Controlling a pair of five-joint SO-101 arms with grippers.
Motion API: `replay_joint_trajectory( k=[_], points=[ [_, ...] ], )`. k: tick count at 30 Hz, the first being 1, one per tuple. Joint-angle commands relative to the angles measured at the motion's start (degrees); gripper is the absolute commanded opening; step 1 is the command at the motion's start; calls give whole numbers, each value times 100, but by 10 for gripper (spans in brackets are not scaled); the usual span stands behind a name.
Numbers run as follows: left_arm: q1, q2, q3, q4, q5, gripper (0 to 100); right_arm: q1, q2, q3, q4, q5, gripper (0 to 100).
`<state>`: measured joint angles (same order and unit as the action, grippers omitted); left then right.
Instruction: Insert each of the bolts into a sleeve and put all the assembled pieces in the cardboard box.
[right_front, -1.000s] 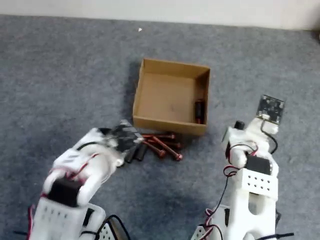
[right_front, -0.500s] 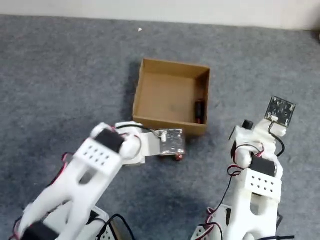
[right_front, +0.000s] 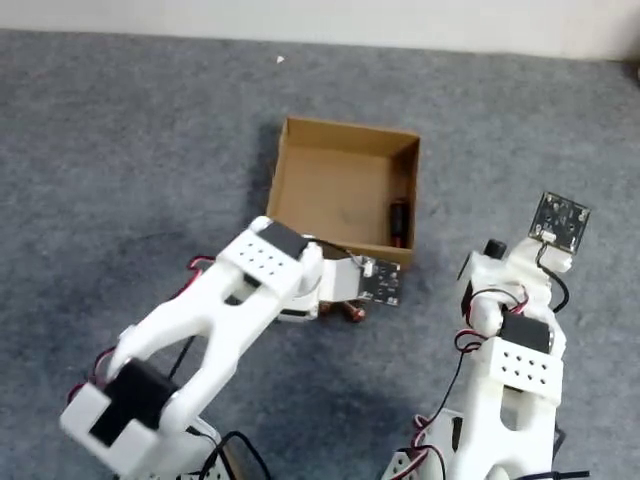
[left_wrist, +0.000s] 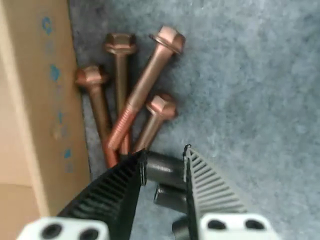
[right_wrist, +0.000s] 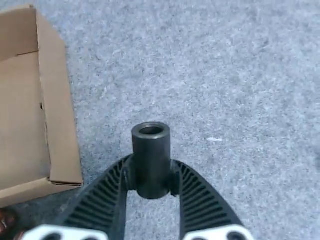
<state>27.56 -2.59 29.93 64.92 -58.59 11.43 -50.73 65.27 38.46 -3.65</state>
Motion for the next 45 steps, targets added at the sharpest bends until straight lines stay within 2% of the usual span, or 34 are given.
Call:
replay_joint_trajectory(
  k=[1,12,23,27,39,45],
  points=[
    [180,418,-558,-35,-62,143,57,-171,-233,-215,-26,6],
    [215,1798,-1393,-44,-62,142,57,-171,-268,-215,-26,6],
    [233,2149,-1640,9,-26,2,66,-171,-268,-207,-18,6],
    [189,2123,-1666,360,-18,5,66,-171,-259,-207,-18,6],
    [198,57,-1270,448,1486,5,66,-198,-242,-180,-18,6],
    [189,-1235,-901,448,2356,5,13,-1121,-224,321,-18,6]
  ],
)
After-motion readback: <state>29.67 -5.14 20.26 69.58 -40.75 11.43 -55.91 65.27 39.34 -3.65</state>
